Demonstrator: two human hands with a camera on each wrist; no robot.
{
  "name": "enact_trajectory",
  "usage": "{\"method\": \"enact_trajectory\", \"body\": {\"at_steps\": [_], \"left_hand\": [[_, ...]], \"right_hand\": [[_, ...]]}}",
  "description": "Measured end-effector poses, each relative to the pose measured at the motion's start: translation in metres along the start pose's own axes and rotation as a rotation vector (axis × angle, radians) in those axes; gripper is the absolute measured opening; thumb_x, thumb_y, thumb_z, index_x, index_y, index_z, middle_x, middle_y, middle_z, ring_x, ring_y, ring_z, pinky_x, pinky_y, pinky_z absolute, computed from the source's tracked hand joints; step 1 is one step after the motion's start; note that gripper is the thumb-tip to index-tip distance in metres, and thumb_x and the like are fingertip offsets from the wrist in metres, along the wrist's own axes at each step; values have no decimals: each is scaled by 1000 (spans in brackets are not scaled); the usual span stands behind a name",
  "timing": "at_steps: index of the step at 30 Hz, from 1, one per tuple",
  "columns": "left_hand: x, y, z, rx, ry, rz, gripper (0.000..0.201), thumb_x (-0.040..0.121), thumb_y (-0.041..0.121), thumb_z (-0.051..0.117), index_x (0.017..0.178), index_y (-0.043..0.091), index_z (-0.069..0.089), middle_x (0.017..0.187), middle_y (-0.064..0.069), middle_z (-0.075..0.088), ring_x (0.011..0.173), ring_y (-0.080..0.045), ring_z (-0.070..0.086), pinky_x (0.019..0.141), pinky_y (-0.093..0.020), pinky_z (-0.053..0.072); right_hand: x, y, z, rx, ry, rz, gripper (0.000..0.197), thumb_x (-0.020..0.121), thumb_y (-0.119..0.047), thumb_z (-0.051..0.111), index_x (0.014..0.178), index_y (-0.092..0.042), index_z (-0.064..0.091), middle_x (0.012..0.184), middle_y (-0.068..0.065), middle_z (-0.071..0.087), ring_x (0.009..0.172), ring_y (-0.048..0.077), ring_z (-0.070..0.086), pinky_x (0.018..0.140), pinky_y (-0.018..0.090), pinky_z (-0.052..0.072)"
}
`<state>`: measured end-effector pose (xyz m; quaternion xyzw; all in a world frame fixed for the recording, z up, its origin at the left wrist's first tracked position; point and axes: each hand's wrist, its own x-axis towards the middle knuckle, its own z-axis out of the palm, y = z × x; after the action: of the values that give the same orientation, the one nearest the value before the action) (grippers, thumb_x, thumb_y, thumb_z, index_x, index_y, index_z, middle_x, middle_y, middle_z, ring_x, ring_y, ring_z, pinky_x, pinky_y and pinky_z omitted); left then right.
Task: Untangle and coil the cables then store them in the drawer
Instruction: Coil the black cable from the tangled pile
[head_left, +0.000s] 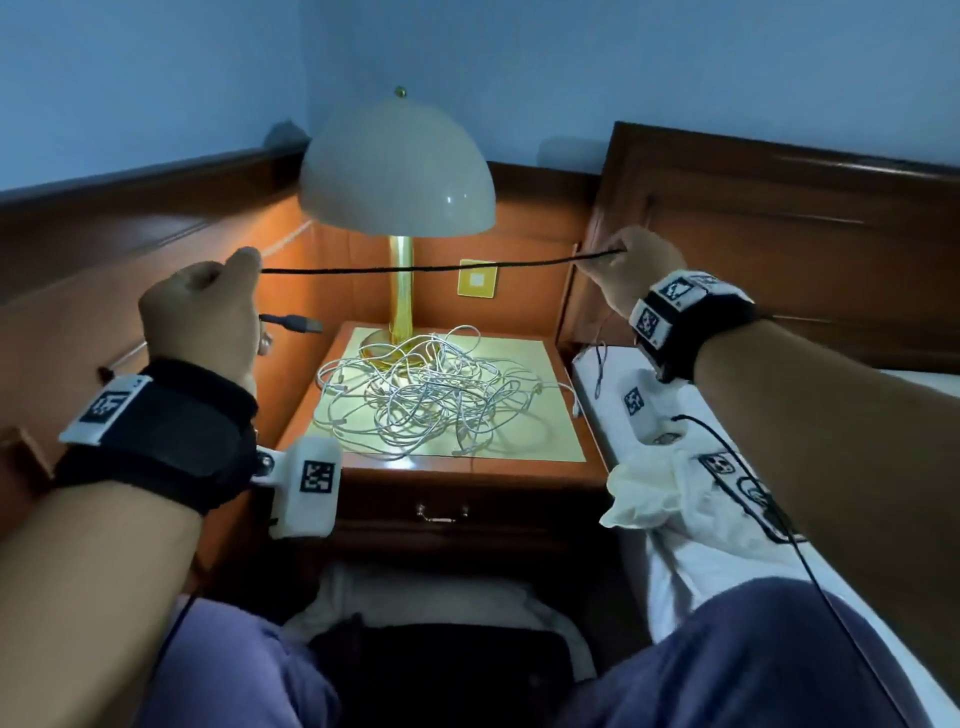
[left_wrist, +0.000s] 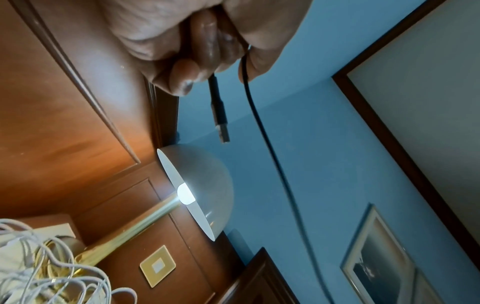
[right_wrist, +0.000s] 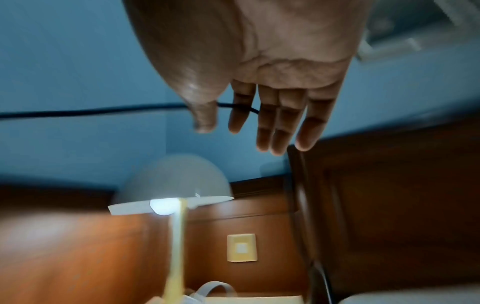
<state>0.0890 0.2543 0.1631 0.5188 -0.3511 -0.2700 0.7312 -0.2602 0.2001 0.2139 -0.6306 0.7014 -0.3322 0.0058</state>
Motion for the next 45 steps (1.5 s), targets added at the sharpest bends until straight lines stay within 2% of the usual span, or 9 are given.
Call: {"method": "enact_trajectory", "body": {"at_steps": [3,8,15,18,23,32,36,39,45], "left_hand": [[3,10,2,-57,119,21,24,75,29,62,59,22,45,52,0,35,34,-15,35,39,-24,29],[12,10,6,80,102,-33,20,71,37,57,65,25,44,49,8,38,33,-10,33,38,-24,28],[-70,5,46,803,-568,90,30,96,40,57,88,11,64,85,-11,71,81,-36,71,71,-41,58],[-98,1,55,767,-747,127,39,100,51,50,109,16,66,107,2,71,95,-23,70,85,-44,57],[-141,-14,69,481,-1082,-266,52,96,63,42,113,21,68,105,6,77,102,-16,69,80,-35,42],[-127,-57,85,485,-820,90,31,98,35,61,128,26,55,125,6,57,110,-10,58,87,-22,46],[-122,-68,100,160,-1003,-162,33,93,37,58,76,9,60,67,-7,55,62,-25,57,67,-34,55],[-94,-84,108,-49,-733,-310,38,96,42,58,69,19,44,55,4,36,47,-15,37,42,-27,39],[-22,-116,104,-63,-232,-426,43,88,53,69,72,24,42,56,6,25,43,-10,25,44,-22,19]], "right_hand": [[-10,43,-16,-316,-47,127,44,98,-45,52,87,-6,70,93,13,71,84,31,63,70,32,44],[-64,97,-18,-86,-128,301,45,102,-42,47,83,-10,71,92,11,72,84,29,66,70,29,48],[-126,55,2,462,-273,139,37,102,-41,49,81,-11,55,58,-3,44,48,13,41,53,33,37],[-138,30,1,517,-385,76,12,95,-28,63,93,-19,56,75,1,57,60,12,48,56,28,39],[-145,4,10,692,-479,23,24,90,-6,60,108,-19,53,87,0,58,73,18,50,62,33,43],[-138,24,41,1180,-573,170,31,76,-3,52,102,-20,50,76,7,45,49,10,31,47,24,23],[-120,34,53,1181,-523,188,36,66,-9,52,100,-20,49,63,-1,53,50,11,30,48,24,23],[-101,51,60,1023,-568,176,16,86,-7,60,96,-16,53,54,-6,47,47,11,30,48,26,24],[-76,111,82,773,-467,323,32,90,-41,70,78,-12,64,48,-6,35,41,13,32,47,29,36]]}}
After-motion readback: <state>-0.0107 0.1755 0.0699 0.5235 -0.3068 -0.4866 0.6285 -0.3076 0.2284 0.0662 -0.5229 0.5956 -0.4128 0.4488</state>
